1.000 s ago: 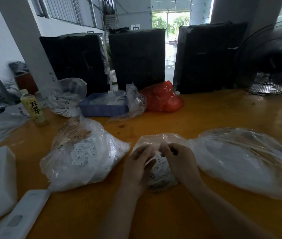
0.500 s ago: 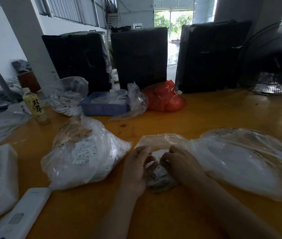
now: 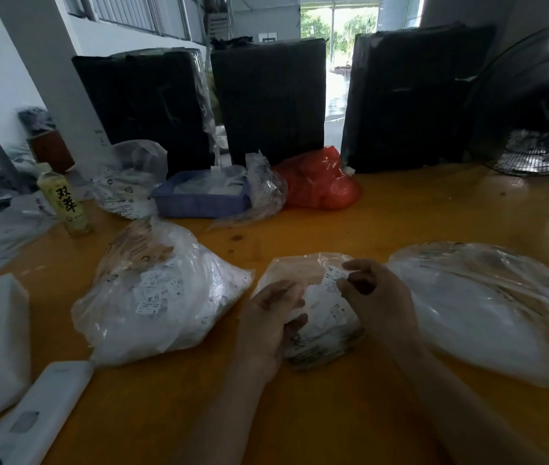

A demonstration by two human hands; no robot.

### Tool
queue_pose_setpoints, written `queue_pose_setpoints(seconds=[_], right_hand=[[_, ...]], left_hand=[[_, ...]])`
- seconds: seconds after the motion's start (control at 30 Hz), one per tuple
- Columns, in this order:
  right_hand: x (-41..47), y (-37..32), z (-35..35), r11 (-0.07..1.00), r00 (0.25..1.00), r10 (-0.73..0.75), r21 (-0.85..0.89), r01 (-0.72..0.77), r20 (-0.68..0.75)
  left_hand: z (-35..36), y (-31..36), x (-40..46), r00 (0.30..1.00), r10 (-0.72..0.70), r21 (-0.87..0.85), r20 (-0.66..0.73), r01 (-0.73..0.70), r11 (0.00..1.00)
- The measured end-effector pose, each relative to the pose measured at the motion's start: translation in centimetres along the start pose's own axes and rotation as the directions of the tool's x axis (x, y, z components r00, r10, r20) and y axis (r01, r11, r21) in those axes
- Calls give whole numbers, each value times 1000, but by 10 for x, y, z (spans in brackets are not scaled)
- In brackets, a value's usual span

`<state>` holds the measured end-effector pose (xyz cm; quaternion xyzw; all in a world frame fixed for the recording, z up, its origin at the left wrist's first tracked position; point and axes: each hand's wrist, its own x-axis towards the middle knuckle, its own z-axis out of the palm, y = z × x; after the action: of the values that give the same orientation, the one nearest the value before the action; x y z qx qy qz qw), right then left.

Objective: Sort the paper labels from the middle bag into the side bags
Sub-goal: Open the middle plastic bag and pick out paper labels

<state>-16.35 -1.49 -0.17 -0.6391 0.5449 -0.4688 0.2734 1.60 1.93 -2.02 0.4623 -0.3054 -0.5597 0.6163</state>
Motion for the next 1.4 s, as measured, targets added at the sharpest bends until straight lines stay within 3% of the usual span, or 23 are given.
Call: queue_pose_setpoints(seconds=[0.17, 0.33, 0.47, 0.63, 1.0, 1.4], right_hand=[[0, 0, 0, 989, 1000, 4, 147, -7, 22], [-2, -2, 0, 962, 996, -66, 267, 49, 53], [-4, -1, 5, 986, 988, -134, 113, 125, 73], [-2, 1, 5, 987, 991, -131, 92, 131, 1], [-4, -7, -2, 975, 981, -196, 108, 195, -2], [-4, -3, 2, 871, 880, -460, -131, 473, 118]], left_hand=[[0, -2, -4, 999, 27, 113, -30, -24, 993], [2, -2, -4, 998, 62, 61, -13, -61, 996], [3, -6, -2, 997, 72, -44, 4, -72, 996], [1, -9, -1, 999, 48, -101, 2, -48, 994], [5, -2, -8, 994, 45, -42, 95, -42, 998], [1, -7, -9, 984, 52, 178, 172, -83, 981]])
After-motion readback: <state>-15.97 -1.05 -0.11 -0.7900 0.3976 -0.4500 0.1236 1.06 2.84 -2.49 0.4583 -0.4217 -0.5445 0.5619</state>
